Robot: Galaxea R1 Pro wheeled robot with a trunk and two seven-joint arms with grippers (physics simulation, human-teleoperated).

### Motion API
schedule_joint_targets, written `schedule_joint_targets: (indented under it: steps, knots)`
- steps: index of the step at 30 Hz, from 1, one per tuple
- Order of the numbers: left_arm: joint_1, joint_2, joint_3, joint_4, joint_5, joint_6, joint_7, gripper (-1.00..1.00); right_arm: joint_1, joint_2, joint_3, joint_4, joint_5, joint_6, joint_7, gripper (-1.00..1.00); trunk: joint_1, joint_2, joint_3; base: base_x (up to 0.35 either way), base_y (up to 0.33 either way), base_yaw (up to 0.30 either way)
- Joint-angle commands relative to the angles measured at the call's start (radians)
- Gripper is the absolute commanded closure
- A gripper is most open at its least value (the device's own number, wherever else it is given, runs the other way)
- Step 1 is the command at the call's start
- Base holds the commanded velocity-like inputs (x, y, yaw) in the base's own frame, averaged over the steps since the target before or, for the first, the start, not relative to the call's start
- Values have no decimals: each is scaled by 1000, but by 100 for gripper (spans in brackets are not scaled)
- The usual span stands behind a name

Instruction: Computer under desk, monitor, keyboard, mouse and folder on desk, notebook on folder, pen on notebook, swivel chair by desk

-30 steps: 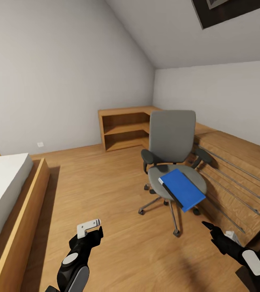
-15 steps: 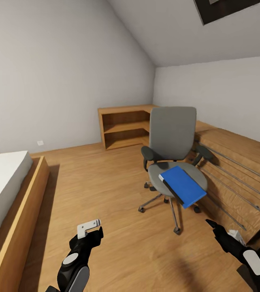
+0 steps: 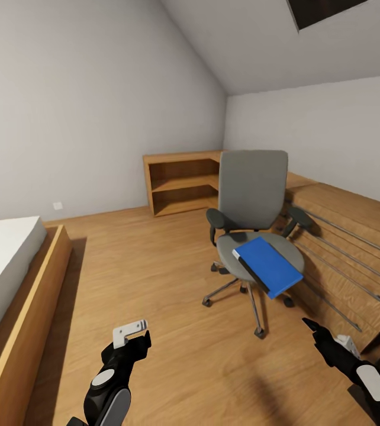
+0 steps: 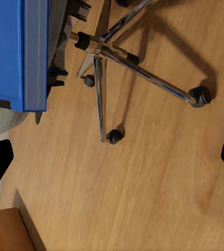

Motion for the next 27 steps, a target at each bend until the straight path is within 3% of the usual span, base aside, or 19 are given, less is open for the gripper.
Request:
schedule_joint_targets:
  steps: [1, 19, 23, 24, 27]
  knots:
    - [-1, 0, -1, -1, 7, 2, 8, -100, -1, 0, -5, 0, -5, 8, 3, -100, 4, -8, -4, 0, 0, 0]
    - [-1, 0, -15, -1, 7, 2, 8, -100, -1, -1, -5, 0, -9, 9, 78, -100, 73, -134, -61, 0, 0, 0]
    - [-1, 0, -26, -1, 7, 2, 8, -100, -1, -2, -4, 0, -9, 11, 134, -100, 88, -162, -73, 0, 0, 0]
    - [-1, 0, -28, -1, 7, 2, 8, -100, -1, -2, -4, -1, -9, 36, 190, -100, 92, -169, -76, 0, 0, 0]
    - [-1, 0, -28, -1, 7, 2, 8, -100, -1, -2, -3, -2, -7, 44, 209, -100, 100, -183, -82, 0, 0, 0]
